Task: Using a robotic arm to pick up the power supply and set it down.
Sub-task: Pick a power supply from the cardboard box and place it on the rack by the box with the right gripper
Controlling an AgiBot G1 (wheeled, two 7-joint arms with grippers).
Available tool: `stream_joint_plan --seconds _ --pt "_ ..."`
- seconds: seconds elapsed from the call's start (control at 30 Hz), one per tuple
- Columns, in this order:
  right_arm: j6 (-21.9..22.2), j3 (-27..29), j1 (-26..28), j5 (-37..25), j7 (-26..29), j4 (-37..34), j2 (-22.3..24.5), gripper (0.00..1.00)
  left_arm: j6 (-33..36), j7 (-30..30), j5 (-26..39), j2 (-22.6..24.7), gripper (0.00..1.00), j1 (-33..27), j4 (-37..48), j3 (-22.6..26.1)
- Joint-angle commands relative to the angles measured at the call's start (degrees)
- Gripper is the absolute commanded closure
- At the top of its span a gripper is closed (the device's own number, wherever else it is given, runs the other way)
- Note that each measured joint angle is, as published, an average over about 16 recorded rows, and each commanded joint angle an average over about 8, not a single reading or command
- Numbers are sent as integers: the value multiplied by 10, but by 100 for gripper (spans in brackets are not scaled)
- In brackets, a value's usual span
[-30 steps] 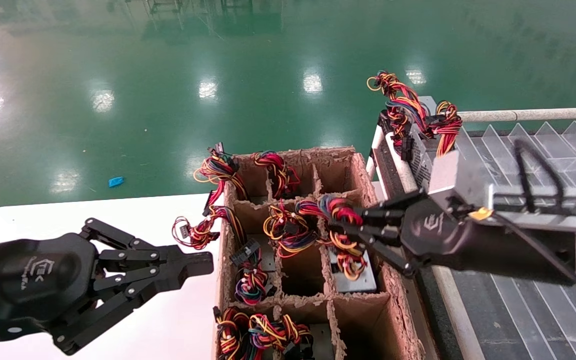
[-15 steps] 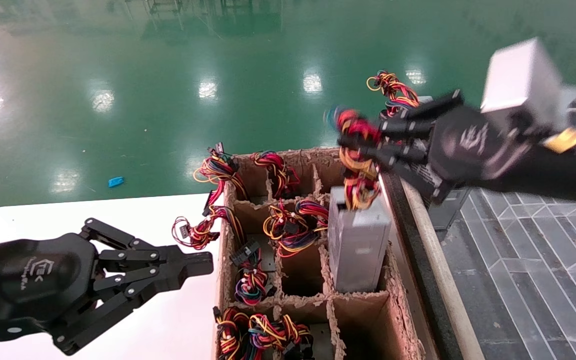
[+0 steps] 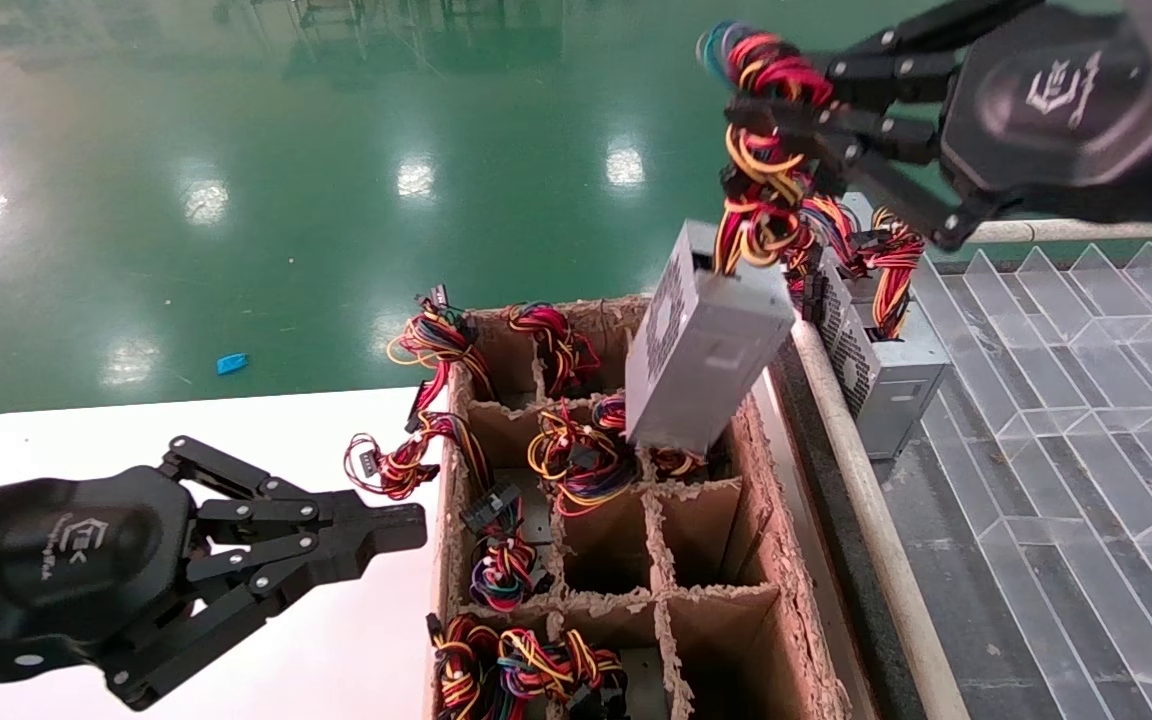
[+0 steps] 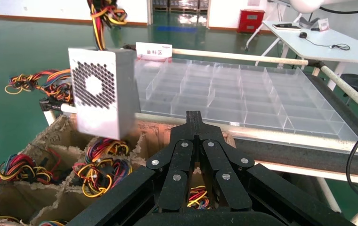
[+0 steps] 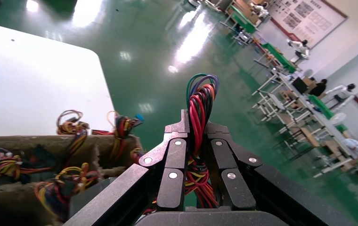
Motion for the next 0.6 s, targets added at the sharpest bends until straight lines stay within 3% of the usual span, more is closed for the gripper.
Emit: stream_joint_plan --seconds 0.03,0.6 --pt "0 0 11 -4 0 -2 -1 100 0 0 0 0 100 0 0 0" --pt "2 -6 84 -80 -21 -37 20 100 0 0 0 0 100 0 0 0"
